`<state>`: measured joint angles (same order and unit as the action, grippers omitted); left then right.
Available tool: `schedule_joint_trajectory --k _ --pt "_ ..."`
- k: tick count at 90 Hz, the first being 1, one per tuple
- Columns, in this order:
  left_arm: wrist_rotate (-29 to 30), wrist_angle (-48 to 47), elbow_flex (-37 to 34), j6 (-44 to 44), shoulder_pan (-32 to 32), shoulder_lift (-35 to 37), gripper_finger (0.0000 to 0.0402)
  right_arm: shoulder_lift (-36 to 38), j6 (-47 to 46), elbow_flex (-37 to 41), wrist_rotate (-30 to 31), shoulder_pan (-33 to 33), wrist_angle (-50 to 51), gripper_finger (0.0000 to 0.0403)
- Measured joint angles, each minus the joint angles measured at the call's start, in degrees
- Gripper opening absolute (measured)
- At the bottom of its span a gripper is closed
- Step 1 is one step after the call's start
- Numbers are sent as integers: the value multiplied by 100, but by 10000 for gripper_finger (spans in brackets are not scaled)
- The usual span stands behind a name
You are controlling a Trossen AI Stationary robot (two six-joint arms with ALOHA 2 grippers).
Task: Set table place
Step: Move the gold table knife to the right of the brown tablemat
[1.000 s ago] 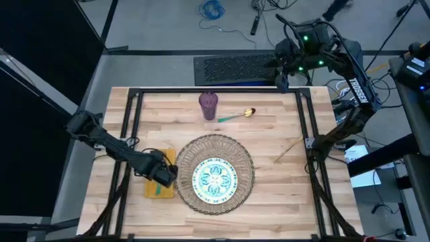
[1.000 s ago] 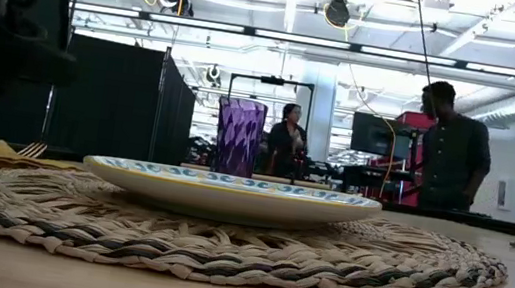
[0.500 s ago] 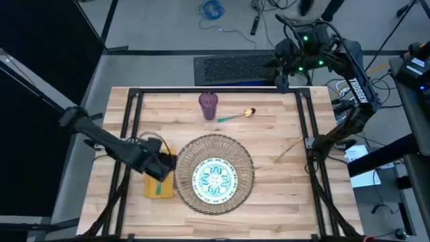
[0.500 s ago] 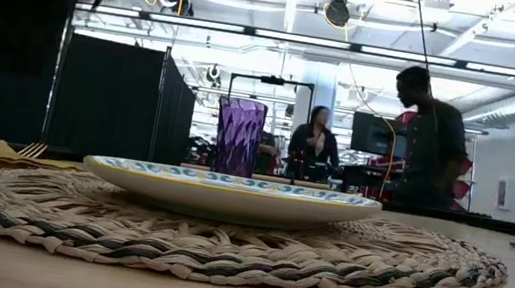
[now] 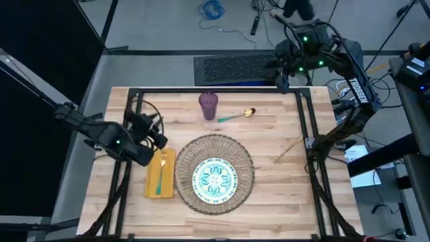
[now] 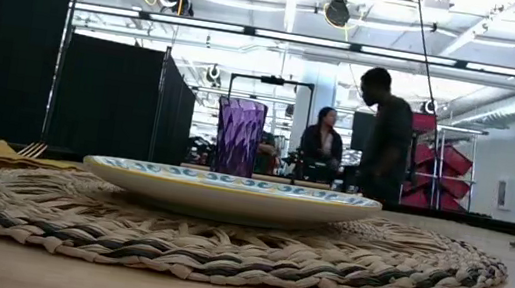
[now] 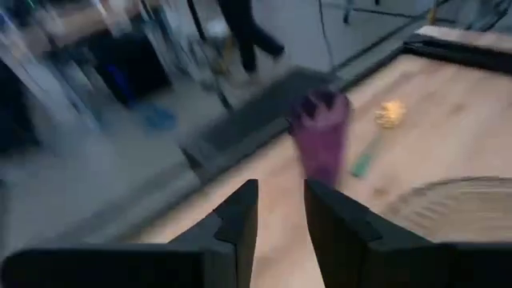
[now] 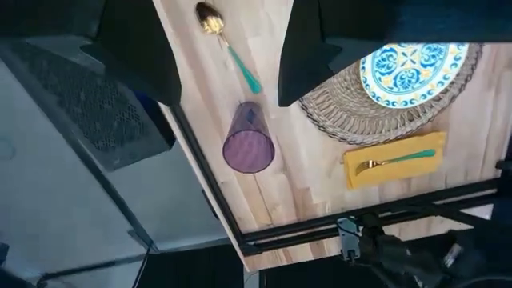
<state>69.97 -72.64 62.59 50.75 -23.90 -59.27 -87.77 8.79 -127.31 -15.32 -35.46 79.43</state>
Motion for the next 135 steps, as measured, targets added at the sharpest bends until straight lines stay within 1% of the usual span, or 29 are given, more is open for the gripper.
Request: schedule_joint_trajectory --k 6,11,21,26,30,33,40,49,53,56,61,67,73,81,86,92,96,102,106,111,114,118,121,129,135 --pt "339 24 -2 -362 61 99 88 0 -149 282 3 0 -14 196" --pt "381 70 -2 -769 126 229 88 -3 -296 649 13 0 -23 196" --pt "374 559 -2 -1731 179 535 88 0 -517 1667 20 34 -162 196" --pt "262 1013 -4 -2470 186 772 88 18 -624 2282 25 88 -448 196" --pt "61 1512 -7 -3124 182 1000 88 42 -736 2765 33 150 -797 196" --pt "-138 1964 -7 -3639 201 1165 88 81 -817 3142 31 218 -1125 196" --pt "-929 3172 -34 -5008 373 1523 88 190 -1023 3965 25 399 -1983 196" --pt "-2443 4965 -291 -6542 836 1879 88 305 -1322 4878 19 658 -2997 196" --pt "-3061 5647 -449 -6970 1100 1976 88 346 -1470 5202 19 758 -3412 196" --pt "-3389 5975 -560 -7170 1331 2008 88 379 -1596 5431 21 830 -3744 196" --pt "-3704 6202 -719 -7285 1717 2008 88 423 -1791 5779 19 946 -4347 196" --pt "-4116 6177 -945 -7257 2197 1998 88 430 -2000 6182 32 1067 -5055 196" --pt "-4790 6168 -1187 -7190 2773 1949 88 426 -2243 6557 37 1143 -5617 196" --pt "-5739 6442 -1419 -7071 3611 1606 88 426 -2650 6994 55 1202 -6210 196" --pt "-6065 6466 -1441 -7058 4134 1411 88 455 -2949 7211 137 1214 -6241 196" --pt "-6421 6469 -1460 -6909 4733 1275 88 552 -3303 7423 396 1295 -6133 196" --pt "-6676 6613 -1455 -6806 5079 1247 88 675 -3597 7532 688 1346 -5982 196" --pt "-7214 6708 -1436 -6752 5511 1264 88 877 -4094 7668 1208 1423 -5800 196" --pt "-7410 6709 -1436 -6754 5722 1272 88 988 -4478 7731 1620 1464 -5748 196" --pt "-7447 6705 -1436 -6754 5903 1265 88 1104 -4919 7783 2155 1492 -5638 196" --pt "-7368 6671 -1438 -6754 5977 1254 88 1132 -5102 7788 2437 1510 -5565 196" --pt "-7066 6634 -1438 -6753 6045 1242 88 1137 -5238 7790 2730 1515 -5464 196" --pt "-6711 6598 -1438 -6754 6068 1249 88 1136 -5254 7791 2892 1519 -5397 196" --pt "-5802 6480 -1438 -6546 6067 1261 88 1063 -4912 7799 3148 1494 -5466 196" --pt "-5646 6405 -1438 -6207 6074 1209 88 1004 -4446 7799 3163 1440 -5640 196"
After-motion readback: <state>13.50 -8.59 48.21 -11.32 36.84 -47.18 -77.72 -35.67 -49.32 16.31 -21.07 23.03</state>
